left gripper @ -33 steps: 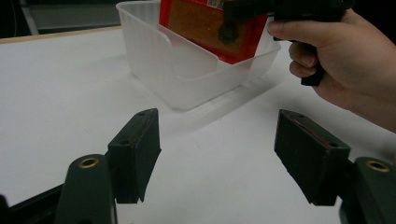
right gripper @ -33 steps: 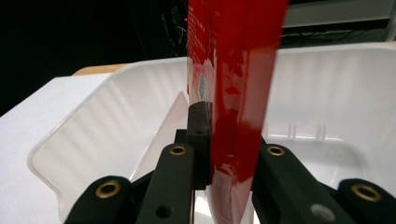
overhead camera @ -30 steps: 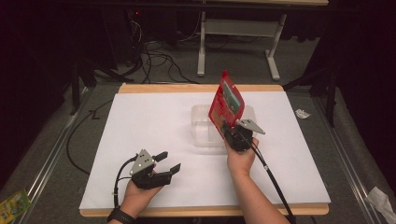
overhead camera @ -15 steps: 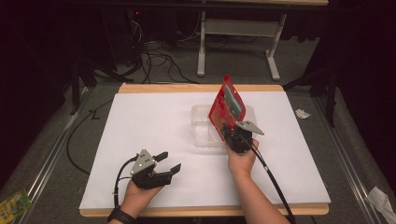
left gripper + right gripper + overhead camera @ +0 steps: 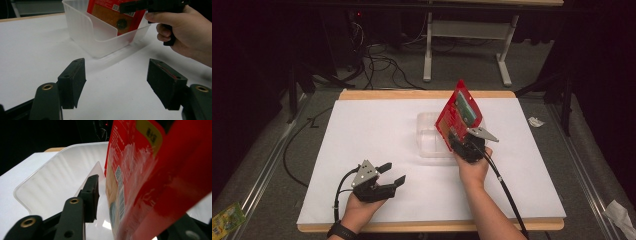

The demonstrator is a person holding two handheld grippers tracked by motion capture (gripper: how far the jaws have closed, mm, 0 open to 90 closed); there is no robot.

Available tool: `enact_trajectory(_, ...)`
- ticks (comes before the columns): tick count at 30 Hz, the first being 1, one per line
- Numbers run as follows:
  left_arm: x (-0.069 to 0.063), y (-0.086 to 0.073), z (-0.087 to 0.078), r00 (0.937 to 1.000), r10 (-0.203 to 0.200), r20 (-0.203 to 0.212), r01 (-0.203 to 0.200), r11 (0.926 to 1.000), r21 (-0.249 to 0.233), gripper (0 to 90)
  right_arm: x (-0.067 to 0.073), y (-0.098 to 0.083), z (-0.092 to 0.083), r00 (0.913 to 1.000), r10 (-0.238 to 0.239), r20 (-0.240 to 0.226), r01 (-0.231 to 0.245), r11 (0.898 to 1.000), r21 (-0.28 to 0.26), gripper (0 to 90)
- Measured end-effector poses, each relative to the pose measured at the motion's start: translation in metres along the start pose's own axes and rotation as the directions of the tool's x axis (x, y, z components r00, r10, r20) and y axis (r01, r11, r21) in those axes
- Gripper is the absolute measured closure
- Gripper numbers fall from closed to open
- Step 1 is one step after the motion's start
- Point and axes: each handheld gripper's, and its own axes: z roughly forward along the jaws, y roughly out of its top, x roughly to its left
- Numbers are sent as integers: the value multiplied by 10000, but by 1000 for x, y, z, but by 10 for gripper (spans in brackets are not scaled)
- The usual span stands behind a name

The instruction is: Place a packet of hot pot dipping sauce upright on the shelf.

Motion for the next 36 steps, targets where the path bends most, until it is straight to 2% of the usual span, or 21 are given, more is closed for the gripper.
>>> enact_trajectory(1, 0, 0, 0, 10000, 0, 0, 0, 10000, 0, 316, 0, 0, 0, 10000, 0, 0, 0, 10000, 0, 574)
enact_trajectory(9, 1, 0, 0, 10000, -2, 0, 2, 10000, 8, 317, 0, 5, -4, 9990, -409, -164, 411, 9991, 95, 365)
enact_trajectory(15, 0, 0, 1, 10000, 37, -5, -37, 10000, 26, 316, -3, 9, -9, 9978, -578, -323, 583, 9982, 149, 281)
enact_trajectory(25, 0, 0, 2, 10000, 71, 25, -72, 9999, 77, 316, -5, 14, -21, 9959, -728, -539, 731, 9973, 34, 231)
enact_trajectory(36, 0, -1, 3, 10000, 91, -6, -91, 9999, 72, 316, -10, 12, -48, 9909, -1023, -869, 1032, 9946, 56, 219)
